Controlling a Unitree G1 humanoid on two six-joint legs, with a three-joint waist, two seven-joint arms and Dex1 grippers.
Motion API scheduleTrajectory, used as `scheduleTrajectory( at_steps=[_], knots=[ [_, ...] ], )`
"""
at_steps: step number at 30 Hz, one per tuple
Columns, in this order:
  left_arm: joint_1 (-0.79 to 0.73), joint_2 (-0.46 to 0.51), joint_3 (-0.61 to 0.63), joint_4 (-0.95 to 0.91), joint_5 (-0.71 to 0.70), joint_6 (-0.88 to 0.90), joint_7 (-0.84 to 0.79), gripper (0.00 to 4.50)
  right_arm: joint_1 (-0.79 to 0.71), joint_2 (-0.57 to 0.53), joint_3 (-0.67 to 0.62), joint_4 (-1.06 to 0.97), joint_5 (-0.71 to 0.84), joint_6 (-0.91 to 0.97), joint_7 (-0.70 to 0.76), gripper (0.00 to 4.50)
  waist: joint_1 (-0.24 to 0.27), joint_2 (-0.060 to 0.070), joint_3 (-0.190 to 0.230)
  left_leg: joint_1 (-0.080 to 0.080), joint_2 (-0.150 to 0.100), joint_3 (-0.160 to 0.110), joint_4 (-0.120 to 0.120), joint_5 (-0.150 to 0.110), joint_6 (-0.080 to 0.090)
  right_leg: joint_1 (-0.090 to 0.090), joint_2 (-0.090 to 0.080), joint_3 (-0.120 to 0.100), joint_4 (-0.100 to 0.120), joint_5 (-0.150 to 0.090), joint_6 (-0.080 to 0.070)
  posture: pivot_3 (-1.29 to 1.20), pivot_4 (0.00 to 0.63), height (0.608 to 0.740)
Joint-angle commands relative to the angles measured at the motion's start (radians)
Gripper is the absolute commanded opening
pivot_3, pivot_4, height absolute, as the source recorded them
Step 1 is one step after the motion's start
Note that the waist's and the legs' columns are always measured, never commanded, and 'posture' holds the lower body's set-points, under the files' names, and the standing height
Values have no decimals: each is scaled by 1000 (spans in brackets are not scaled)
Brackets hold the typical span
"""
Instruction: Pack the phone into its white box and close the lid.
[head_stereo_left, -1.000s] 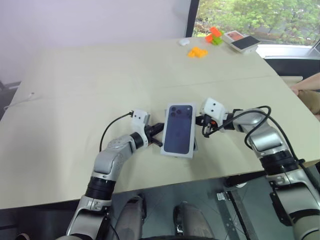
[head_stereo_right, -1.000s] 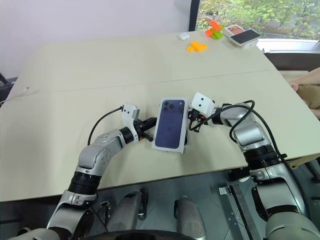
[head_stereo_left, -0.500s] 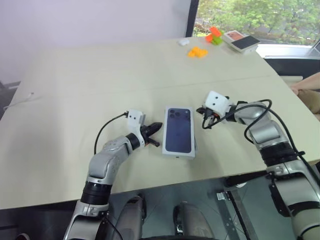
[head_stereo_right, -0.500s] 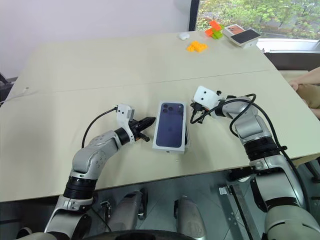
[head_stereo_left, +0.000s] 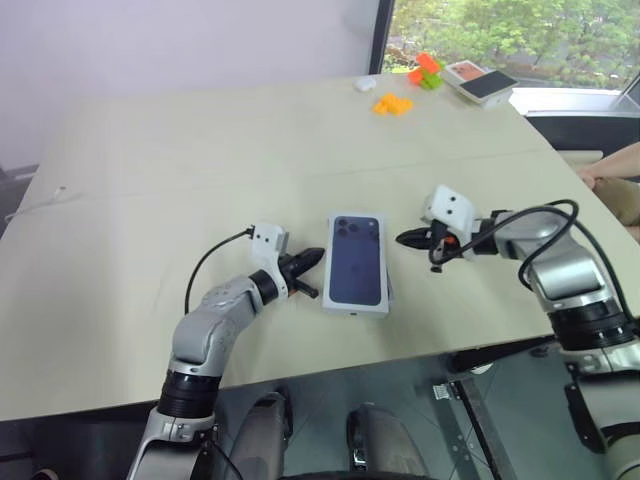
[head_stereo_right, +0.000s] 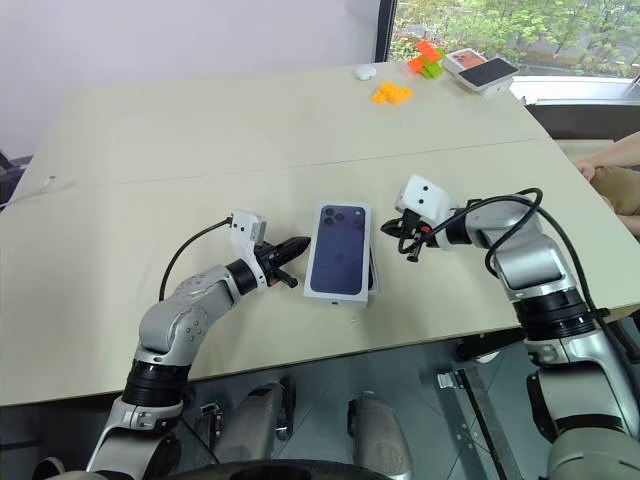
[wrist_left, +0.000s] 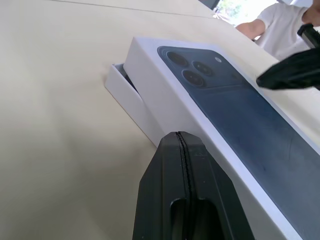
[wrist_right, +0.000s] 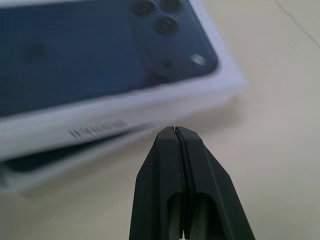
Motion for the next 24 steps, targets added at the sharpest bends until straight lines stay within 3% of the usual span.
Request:
scheduleTrajectory(
  at_steps=[1,24],
  knots=[
    [4,-3,-13,-50,-14,2,-6,0,16,10,6,-87,9,34,-28,29,1,0,0,0,0,0,0,0,0,0,0,0,0,0,0,0,150,740],
    [-27,-36,-42,-12,10,-22,1,0,-36,52,55,60,-79,-106,-93,29,0,0,0,0,0,0,0,0,1,0,0,0,0,0,0,0,150,740]
  ],
)
